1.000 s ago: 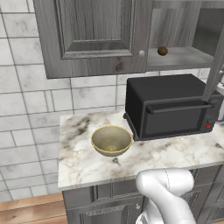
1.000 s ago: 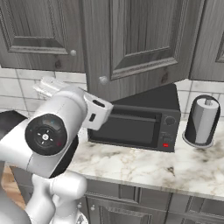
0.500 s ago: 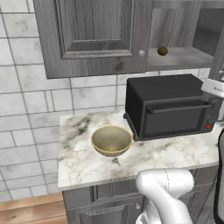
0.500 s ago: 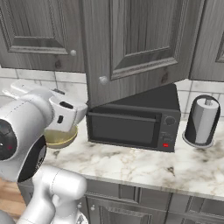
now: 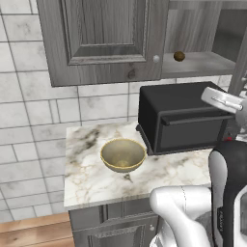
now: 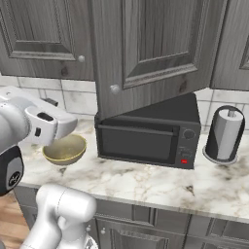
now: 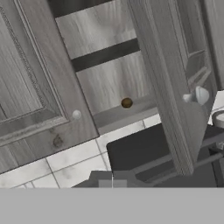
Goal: Open the cabinet. Pick the mango and kiwi from the cabinet and place them into the bowl. Then close the cabinet.
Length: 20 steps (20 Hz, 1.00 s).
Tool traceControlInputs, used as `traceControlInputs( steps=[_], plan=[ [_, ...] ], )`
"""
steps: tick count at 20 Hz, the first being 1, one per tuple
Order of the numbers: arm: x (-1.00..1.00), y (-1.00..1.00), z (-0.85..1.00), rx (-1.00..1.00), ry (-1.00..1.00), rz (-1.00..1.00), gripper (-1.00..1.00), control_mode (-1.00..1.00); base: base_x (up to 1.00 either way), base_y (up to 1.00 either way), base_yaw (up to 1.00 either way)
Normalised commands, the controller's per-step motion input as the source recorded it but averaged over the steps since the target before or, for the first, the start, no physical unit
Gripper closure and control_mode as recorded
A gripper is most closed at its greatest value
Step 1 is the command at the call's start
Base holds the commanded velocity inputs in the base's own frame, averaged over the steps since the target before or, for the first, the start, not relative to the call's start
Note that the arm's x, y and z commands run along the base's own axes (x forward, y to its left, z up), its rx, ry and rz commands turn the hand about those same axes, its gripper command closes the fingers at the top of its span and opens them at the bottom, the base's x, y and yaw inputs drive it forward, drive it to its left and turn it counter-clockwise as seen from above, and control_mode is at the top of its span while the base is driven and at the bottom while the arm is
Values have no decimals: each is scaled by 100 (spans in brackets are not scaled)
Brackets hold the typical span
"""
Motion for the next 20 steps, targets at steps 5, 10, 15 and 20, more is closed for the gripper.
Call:
traceControlInputs(
  steps=[5, 10, 15, 20],
  plan=[
    [11, 19, 0, 0, 4, -18, 100, -100, 0, 0, 0],
    [20, 6, 0, 0, 5, -18, 100, -100, 0, 0, 0],
    [23, 0, 0, 0, 1, -16, 100, -100, 0, 0, 0],
    [22, 0, 0, -1, 0, -16, 100, -100, 0, 0, 0]
  ],
)
